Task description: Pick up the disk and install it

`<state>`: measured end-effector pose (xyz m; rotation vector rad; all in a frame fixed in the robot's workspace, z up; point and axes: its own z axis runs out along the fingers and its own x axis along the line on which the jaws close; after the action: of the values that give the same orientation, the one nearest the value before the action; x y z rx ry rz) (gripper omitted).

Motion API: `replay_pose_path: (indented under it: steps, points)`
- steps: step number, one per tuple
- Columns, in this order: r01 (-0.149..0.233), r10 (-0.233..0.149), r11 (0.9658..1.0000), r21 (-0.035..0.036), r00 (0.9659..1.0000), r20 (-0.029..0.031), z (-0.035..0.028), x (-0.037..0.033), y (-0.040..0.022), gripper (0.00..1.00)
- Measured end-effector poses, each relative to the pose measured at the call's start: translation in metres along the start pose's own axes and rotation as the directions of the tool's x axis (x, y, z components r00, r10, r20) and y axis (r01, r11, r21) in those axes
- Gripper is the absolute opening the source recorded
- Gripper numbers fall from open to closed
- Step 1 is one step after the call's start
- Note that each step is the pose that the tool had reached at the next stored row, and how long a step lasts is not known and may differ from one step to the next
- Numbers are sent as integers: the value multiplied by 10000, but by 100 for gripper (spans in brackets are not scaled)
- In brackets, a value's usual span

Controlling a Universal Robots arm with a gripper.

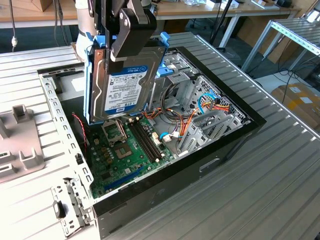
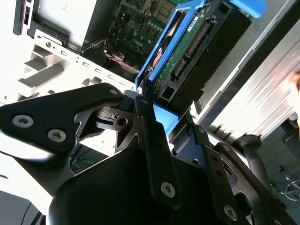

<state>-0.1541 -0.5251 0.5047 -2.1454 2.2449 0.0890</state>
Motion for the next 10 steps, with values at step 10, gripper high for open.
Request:
replay_pose_path:
  steps: [10]
  points:
    - [0, 0, 10000, 0, 10000, 0, -1, 25, -1, 37]
